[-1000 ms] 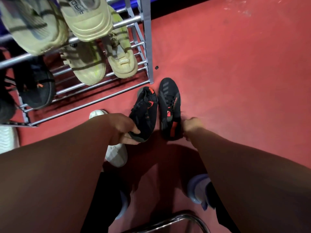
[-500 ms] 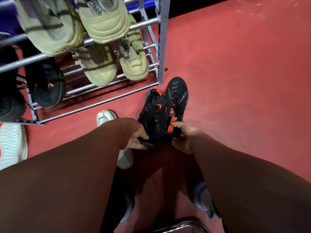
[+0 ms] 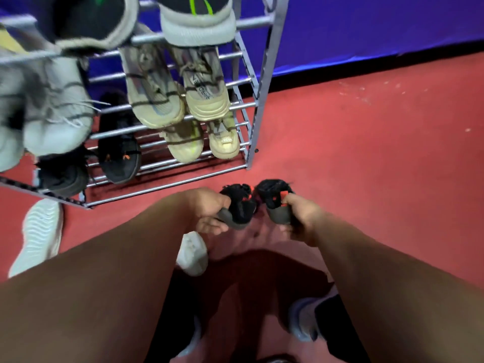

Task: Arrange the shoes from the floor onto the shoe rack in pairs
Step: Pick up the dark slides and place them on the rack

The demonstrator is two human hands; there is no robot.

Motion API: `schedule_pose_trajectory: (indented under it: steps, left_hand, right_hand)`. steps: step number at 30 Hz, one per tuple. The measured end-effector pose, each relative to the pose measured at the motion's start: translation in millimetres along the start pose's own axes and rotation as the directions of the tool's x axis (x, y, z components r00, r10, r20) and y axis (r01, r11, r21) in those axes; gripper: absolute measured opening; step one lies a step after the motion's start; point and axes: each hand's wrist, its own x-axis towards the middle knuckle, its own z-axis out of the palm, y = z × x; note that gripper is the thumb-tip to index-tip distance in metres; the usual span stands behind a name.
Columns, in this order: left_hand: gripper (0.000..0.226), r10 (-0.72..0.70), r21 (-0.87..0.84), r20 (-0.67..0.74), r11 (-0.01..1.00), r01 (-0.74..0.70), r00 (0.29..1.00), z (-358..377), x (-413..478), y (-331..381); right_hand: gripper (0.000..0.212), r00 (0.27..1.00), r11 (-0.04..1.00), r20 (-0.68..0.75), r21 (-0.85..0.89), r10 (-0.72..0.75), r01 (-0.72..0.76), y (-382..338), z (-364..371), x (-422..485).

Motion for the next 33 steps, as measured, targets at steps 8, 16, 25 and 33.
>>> schedule_pose_trajectory:
  steps: [8, 16, 25, 33]
  left_hand:
    - [0.023, 0.046, 0.063, -0.168, 0.997, -0.035, 0.985, -50, -113, -79]
    - [0.045, 0.15, -0.004, -0.247, 0.988, -0.155, 0.957, -59, -193, -106]
    - [0.016, 0.033, -0.362, -0.223, 0.925, -0.114, 0.974, -55, -173, -120]
    - [0.026, -0.036, -0.637, -0.223, 0.762, -0.118, 0.974, -59, -92, -143]
  right_hand:
    - [0.042, 0.999, 0.997, -0.038, 0.08, -0.021, 0.024, 59, 30, -119]
    - [0.041, 0.98, 0.962, 0.012, 0.196, -0.197, 0.191, 60, 97, -212]
    - [0.033, 0.967, 0.948, 0.055, 0.218, -0.249, 0.232, 46, 95, -197]
    - [0.035, 0.985, 0.943, 0.005, 0.29, -0.171, 0.162, 36, 120, -122]
